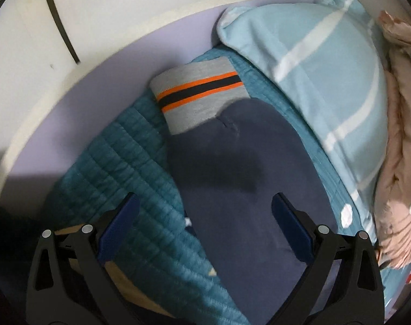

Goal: Fold large clothes
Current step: 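Grasp the navy sleeve cuff with the left gripper and lift it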

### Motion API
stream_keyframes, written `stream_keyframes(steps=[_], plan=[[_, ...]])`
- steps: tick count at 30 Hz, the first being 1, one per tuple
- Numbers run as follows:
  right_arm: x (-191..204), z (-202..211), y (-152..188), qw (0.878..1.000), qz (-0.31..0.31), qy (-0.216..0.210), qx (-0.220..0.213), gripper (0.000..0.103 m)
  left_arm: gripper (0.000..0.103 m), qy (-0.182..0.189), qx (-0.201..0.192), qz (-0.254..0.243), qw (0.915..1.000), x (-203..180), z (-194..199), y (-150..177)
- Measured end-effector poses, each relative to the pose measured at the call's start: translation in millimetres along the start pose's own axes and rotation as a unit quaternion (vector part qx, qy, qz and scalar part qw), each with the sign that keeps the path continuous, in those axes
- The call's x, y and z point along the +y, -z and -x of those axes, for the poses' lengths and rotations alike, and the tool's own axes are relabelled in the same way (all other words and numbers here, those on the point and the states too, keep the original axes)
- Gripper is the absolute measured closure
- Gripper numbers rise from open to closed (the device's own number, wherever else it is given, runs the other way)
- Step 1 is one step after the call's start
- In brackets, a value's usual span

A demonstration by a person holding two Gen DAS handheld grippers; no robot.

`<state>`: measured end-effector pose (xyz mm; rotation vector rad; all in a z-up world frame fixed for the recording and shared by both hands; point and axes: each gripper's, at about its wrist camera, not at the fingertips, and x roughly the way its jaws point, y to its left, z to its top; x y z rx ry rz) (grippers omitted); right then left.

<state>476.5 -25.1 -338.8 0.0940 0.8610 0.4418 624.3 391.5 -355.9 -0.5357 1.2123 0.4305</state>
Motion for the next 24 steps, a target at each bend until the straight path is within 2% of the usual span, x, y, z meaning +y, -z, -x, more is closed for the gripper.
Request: stream_keyframes(steps=[2, 4, 6, 8, 9, 10, 11, 13, 15, 18, 19, 20, 22, 24], plan=[[1, -5, 4, 1.0, 0.002, -0.003, 0.006, 0.068, 0.01, 0.004, -0.003, 0.007, 1.0, 3, -9, -1], [1, -10, 7, 1.0, 0.005, -0.001, 0.012, 0.068, 0.02, 0.005, -0.015, 0.008, 0.9998, 5, -13, -1], [0, -12, 9, 1.0, 0.005, -0.001, 0.015, 0.068, 0.022, 0.007, -0.027, 0.007, 0.9996, 6, -16, -1], [1, -15, 10, 1.0, 0.004, -0.001, 0.019, 0.068, 0.029, 0.009, -0.037, 0.008, 0.9992, 7, -16, -2], [1, -16, 11, 1.0, 0.003, -0.002, 0.019, 0.068, 0.039, 0.01, -0.049, 0.011, 0.9987, 9, -13, -1], [2, -17, 11, 1.0, 0.003, -0.003, 0.02, 0.068, 0.064, 0.019, -0.058, 0.013, 0.998, 9, -12, -2], [3, -18, 12, 1.0, 0.004, -0.004, 0.021, 0.068, 0.075, 0.037, -0.066, 0.015, 0.997, 13, -10, -1], [4, -21, 13, 1.0, -0.001, -0.011, 0.023, 0.068, 0.09, 0.06, -0.075, 0.021, 0.9951, 22, -8, 0], [4, -25, 13, 0.999, -0.009, -0.022, 0.028, 0.068, 0.095, 0.072, -0.091, 0.016, 0.9931, 23, -4, 3], [4, -31, 12, 0.997, -0.027, -0.056, 0.036, 0.068, 0.096, 0.104, -0.127, -0.006, 0.9863, 17, 16, 12], [6, -32, 11, 0.997, -0.03, -0.063, 0.038, 0.07, 0.096, 0.116, -0.14, -0.009, 0.9833, 17, 24, 14], [8, -34, 11, 0.996, -0.031, -0.073, 0.04, 0.076, 0.096, 0.125, -0.152, -0.01, 0.9804, 18, 32, 17], [14, -37, 9, 0.995, -0.03, -0.09, 0.041, 0.08, 0.097, 0.142, -0.183, -0.015, 0.9727, 20, 60, 28], [22, -44, 9, 0.993, -0.025, -0.106, 0.045, 0.082, 0.097, 0.136, -0.217, -0.045, 0.9656, 13, 91, 45]])
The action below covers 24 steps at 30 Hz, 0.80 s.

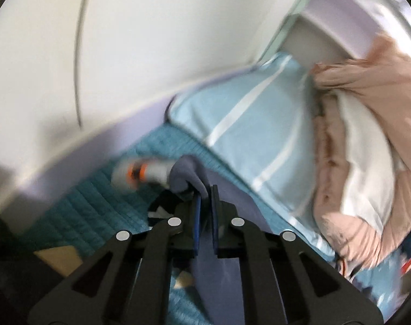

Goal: Fold large clothes
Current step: 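Grasp the navy sleeve cuff with the left gripper and lift it, then fold the held sleeve across the jacket front with the left gripper, release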

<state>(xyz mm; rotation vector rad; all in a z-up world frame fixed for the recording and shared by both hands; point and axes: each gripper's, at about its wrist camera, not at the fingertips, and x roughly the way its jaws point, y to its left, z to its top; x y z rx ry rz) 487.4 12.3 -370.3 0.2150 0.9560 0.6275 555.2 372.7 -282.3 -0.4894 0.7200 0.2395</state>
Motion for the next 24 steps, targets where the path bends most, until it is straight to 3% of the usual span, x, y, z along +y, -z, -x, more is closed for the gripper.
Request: stream_keyframes(steps=[4, 8, 12, 16, 20, 24], plan=[[-3, -34, 4, 0.999, -0.015, -0.012, 0.041, 0.082, 0.097, 0.031, -0.04, -0.031, 0.9982, -20, 63, 1], [-15, -26, 0, 0.998, -0.044, -0.04, 0.038, 0.084, 0.097, 0.046, -0.051, -0.069, 0.9952, -44, 109, 11], [-36, 23, -1, 0.996, -0.079, -0.039, 0.004, 0.082, 0.097, 0.056, -0.09, -0.095, 0.9898, -83, 159, 28], [-81, 85, -1, 0.99, -0.13, 0.02, -0.046, 0.081, 0.097, 0.05, -0.136, -0.149, 0.9782, -152, 200, 47], [-137, 163, -1, 0.971, -0.189, 0.082, -0.118, 0.08, 0.097, 0.055, -0.147, -0.201, 0.9669, -234, 213, 82], [-193, 233, 11, 0.947, -0.237, 0.127, -0.176, 0.08, 0.097, 0.056, -0.136, -0.267, 0.9525, -329, 187, 144]])
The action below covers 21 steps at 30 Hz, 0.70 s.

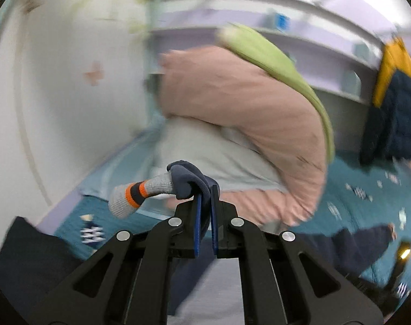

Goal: Fold large clothes
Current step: 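Fold the held sleeve across the jacket front with the left gripper, release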

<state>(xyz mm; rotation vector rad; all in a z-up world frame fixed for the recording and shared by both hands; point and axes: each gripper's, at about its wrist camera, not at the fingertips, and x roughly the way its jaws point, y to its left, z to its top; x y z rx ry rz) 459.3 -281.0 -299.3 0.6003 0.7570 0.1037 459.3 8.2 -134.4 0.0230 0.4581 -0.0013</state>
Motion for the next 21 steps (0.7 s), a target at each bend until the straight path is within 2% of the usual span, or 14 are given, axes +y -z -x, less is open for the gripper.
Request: stream_keyframes(steps=[3, 5, 7, 8, 9, 11, 12, 13, 14, 15, 16, 18, 20, 21], plan=[[-40, 26, -18, 0.998, -0.026, 0.037, -0.033, 0.08, 0.097, 0.018, 0.024, -0.05, 0.9983, -73, -27, 26], [-62, 36, -26, 0.997, -0.036, 0.052, -0.042, 0.08, 0.097, 0.042, 0.047, -0.087, 0.9942, -125, -45, 52], [-79, 39, -32, 0.996, -0.046, 0.06, -0.041, 0.08, 0.097, 0.032, 0.061, -0.159, 0.9848, -169, -64, 84], [-86, 40, -33, 0.996, -0.05, 0.063, -0.038, 0.08, 0.096, 0.034, 0.074, -0.18, 0.9803, -183, -74, 96], [-94, 42, -33, 0.996, -0.054, 0.067, -0.036, 0.08, 0.092, 0.053, 0.112, -0.196, 0.9729, -201, -92, 118], [-106, 43, -35, 0.995, -0.062, 0.075, -0.031, 0.079, 0.086, 0.059, 0.185, -0.212, 0.9579, -220, -120, 150], [-113, 43, -36, 0.994, -0.07, 0.08, -0.029, 0.077, 0.076, 0.061, 0.199, -0.207, 0.956, -221, -126, 156], [-119, 48, -35, 0.993, -0.076, 0.081, -0.029, 0.076, 0.058, 0.072, 0.204, -0.189, 0.9577, -219, -127, 160], [-126, 50, -35, 0.992, -0.084, 0.084, -0.029, 0.075, 0.048, 0.098, 0.204, -0.157, 0.9614, -214, -124, 157], [-133, 52, -34, 0.991, -0.091, 0.09, -0.028, 0.073, 0.031, 0.119, 0.2, -0.131, 0.9637, -207, -122, 154], [-135, 53, -33, 0.991, -0.095, 0.095, -0.028, 0.073, 0.026, 0.139, 0.192, -0.104, 0.9661, -200, -118, 148], [-142, 54, -33, 0.99, -0.099, 0.099, -0.027, 0.071, 0.019, 0.185, 0.179, -0.06, 0.9645, -183, -110, 136], [-149, 54, -32, 0.989, -0.102, 0.107, -0.024, 0.07, 0.017, 0.241, 0.176, -0.001, 0.9545, -163, -106, 122], [-150, 54, -31, 0.989, -0.103, 0.108, -0.021, 0.068, 0.017, 0.253, 0.168, 0.021, 0.9524, -153, -101, 117]])
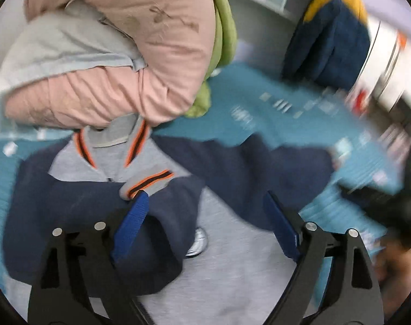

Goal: Fold large clothes
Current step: 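Fold the held sleeve across the jacket front with the left gripper, release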

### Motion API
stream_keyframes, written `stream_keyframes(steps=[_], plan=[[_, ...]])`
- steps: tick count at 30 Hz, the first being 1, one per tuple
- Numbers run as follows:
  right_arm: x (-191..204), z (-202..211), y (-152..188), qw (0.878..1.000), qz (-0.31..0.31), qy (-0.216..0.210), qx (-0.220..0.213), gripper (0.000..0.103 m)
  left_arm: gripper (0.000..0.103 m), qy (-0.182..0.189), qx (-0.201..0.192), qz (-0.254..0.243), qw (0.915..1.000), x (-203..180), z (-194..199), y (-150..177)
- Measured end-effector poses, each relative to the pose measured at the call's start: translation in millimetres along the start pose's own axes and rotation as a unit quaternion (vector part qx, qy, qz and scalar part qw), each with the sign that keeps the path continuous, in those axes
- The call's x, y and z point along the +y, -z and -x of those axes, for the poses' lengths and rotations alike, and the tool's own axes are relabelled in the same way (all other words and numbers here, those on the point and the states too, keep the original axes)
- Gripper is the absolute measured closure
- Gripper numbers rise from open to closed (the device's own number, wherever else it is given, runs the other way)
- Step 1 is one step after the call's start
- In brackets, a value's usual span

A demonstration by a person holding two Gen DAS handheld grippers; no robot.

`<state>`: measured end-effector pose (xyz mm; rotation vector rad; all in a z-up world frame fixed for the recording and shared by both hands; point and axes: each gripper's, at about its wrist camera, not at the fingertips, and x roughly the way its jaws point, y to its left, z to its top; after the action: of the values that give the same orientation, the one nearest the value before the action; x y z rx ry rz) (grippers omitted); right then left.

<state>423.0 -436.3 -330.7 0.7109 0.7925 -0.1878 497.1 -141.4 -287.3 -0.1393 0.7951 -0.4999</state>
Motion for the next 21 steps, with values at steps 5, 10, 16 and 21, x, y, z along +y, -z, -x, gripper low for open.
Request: stream_keyframes(steps=[5, 10, 16, 21], plan=[[14, -13, 9, 0.999, 0.023, -0.007, 0.028, 0.066, 0.016, -0.042, -0.013, 0.108, 0.9932, 41, 7, -7], [24, -16, 10, 0.999, 0.02, -0.014, 0.028, 0.064, 0.016, -0.034, 0.093, 0.16, 0.9822, 54, -45, 3], [8, -4, 0, 1.0, -0.009, 0.001, -0.001, 0.06, 0.016, -0.002, 0.128, 0.098, 0.9869, 9, -93, -4], [-22, 16, -12, 0.997, -0.05, 0.024, -0.048, 0.056, 0.014, 0.127, 0.065, 0.06, 0.9879, -30, -73, -15]])
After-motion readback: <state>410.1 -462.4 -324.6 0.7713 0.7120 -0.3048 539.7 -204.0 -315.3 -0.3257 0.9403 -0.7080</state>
